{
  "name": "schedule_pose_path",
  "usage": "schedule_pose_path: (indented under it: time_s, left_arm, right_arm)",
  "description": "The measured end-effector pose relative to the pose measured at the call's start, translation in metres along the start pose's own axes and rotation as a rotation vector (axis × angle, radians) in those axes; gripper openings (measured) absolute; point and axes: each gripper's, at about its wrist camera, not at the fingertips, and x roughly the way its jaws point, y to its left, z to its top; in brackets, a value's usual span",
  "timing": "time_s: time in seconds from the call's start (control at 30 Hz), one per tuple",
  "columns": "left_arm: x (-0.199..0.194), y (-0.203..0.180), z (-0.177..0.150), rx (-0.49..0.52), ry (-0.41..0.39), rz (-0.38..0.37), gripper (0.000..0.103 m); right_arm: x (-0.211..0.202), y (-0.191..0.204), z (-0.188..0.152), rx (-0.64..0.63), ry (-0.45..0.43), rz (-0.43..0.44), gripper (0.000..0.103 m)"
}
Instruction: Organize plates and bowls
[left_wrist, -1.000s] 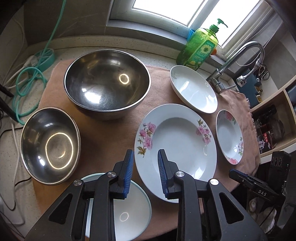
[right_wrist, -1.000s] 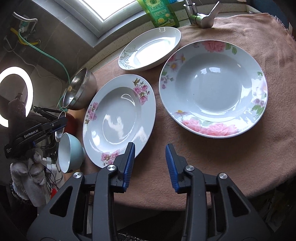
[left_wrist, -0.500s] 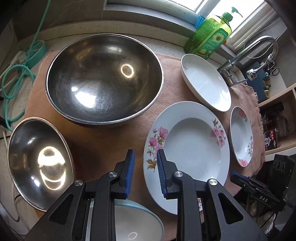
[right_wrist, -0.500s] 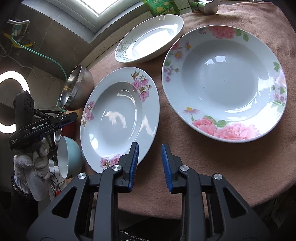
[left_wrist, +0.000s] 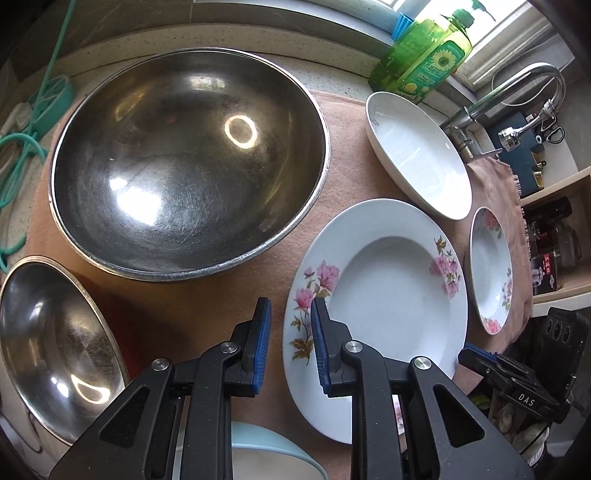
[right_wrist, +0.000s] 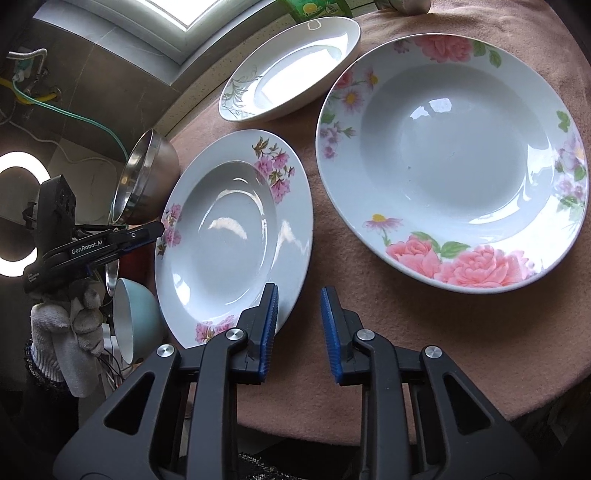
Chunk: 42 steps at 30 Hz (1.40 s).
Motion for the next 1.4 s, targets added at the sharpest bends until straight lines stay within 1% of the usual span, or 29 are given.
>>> schedule_pose_path:
  time_s: [0.3,0.33,0.37,0.6,0.63,0.7,0.77,0.87,1.17,1.27,1.4]
  left_arm:
    - [0.005,0.002,0.007,-0.011,0.011,-0.024,0.018]
    - [0.005,0.001,0.008,-0.008,0.012,-0.023,0.017]
    - [0.005,0.000,0.008,-0.002,0.012,-0.027,0.014]
    - [0.006,0.001,0.010,0.002,0.019,-0.035,0.014]
    - [0.006,0.001,0.010,0.003,0.019,-0.035,0.014]
    - [0.006,0.000,0.010,0.006,0.019,-0.035,0.014]
    - [0.006,0.001,0.010,0.004,0.021,-0.039,0.014]
    - [0.006,0.005,0.011,-0.014,0.023,-0.058,0.014]
    - [0.007,0.002,0.011,0.005,0.029,-0.053,0.014]
    - [0.008,0.005,0.014,-0.017,0.038,-0.068,0.014]
    - [0.008,0.000,0.014,0.011,0.035,-0.049,0.015]
  right_arm:
    - [0.005,-0.002,0.005,0.009,0.005,-0.002,0.024]
    - [0.005,-0.001,0.005,0.009,0.005,-0.003,0.024]
    - [0.006,-0.001,0.005,0.010,0.007,-0.001,0.024]
    - [0.009,0.000,0.007,0.012,0.013,0.007,0.024]
    - [0.009,0.000,0.007,0.010,0.014,0.007,0.023]
    - [0.009,0.001,0.007,0.004,0.015,0.014,0.018]
    - [0.010,0.004,0.007,-0.009,0.015,0.013,0.016]
    - [0.011,0.005,0.007,-0.006,0.017,0.017,0.016]
    - [0.012,0.004,0.007,-0.008,0.022,0.014,0.016]
    - [0.012,0.004,0.008,-0.005,0.024,0.017,0.016]
    - [0.012,0.006,0.007,-0.008,0.023,0.013,0.016]
